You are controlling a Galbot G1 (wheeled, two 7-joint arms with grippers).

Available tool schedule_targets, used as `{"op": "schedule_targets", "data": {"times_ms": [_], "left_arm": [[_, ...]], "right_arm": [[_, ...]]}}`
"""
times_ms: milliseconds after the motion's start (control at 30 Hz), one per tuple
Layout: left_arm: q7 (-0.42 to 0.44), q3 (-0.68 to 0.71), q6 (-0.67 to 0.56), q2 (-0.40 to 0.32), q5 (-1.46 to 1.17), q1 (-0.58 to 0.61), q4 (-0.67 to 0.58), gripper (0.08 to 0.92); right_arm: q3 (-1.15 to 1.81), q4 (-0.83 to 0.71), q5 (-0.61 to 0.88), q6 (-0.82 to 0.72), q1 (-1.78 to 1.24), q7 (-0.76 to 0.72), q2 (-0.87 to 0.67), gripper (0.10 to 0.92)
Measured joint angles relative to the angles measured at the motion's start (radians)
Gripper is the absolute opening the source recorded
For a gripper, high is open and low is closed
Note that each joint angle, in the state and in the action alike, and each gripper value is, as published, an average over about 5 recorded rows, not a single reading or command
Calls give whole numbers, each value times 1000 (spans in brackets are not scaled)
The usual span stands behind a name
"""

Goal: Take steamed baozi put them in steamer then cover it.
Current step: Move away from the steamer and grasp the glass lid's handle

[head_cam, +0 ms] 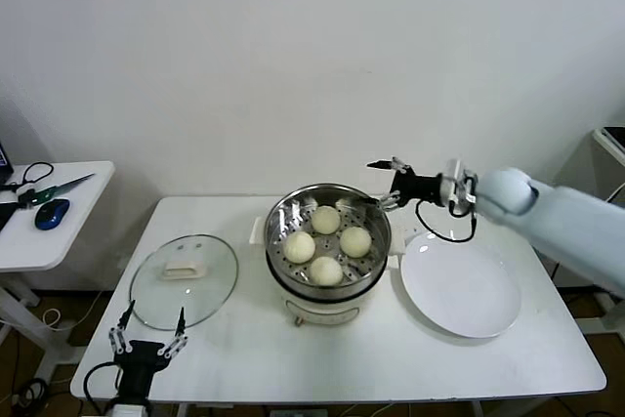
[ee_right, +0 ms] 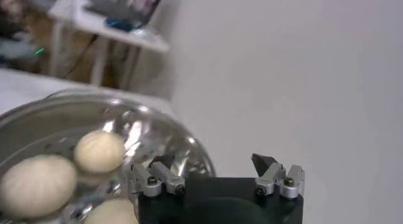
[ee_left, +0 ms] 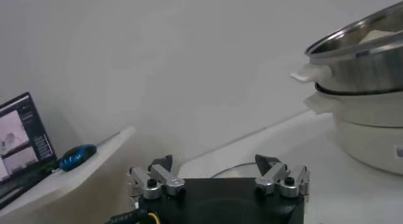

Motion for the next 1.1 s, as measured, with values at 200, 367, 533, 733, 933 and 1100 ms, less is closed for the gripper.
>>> {"op": "schedule_targets", "data": {"times_ms": [200, 367, 533, 733, 933, 1100], "left_arm": [[-20, -8, 1, 0, 29, 0, -13, 823], [-29, -15, 1, 6, 80, 0, -29, 823], [-32, -28, 2, 18, 206, -8, -43, 823], [-30, -27, 0, 40, 501, -14, -59, 823], [3, -1, 22, 67, 828, -30, -43, 823], [3, 29, 39, 85, 1022, -76, 24, 823]], "right_arm": [[346, 77, -67, 18, -325, 120, -12, 823], [636, 139, -120, 14, -590, 187, 18, 823], [886, 195, -168, -10, -824, 233, 70, 823], [1138, 252, -212, -54, -1056, 273, 153, 823], [1318, 276, -255, -71, -1225, 285, 234, 823], [1421, 280, -288, -73, -1319, 285, 289, 823]]}}
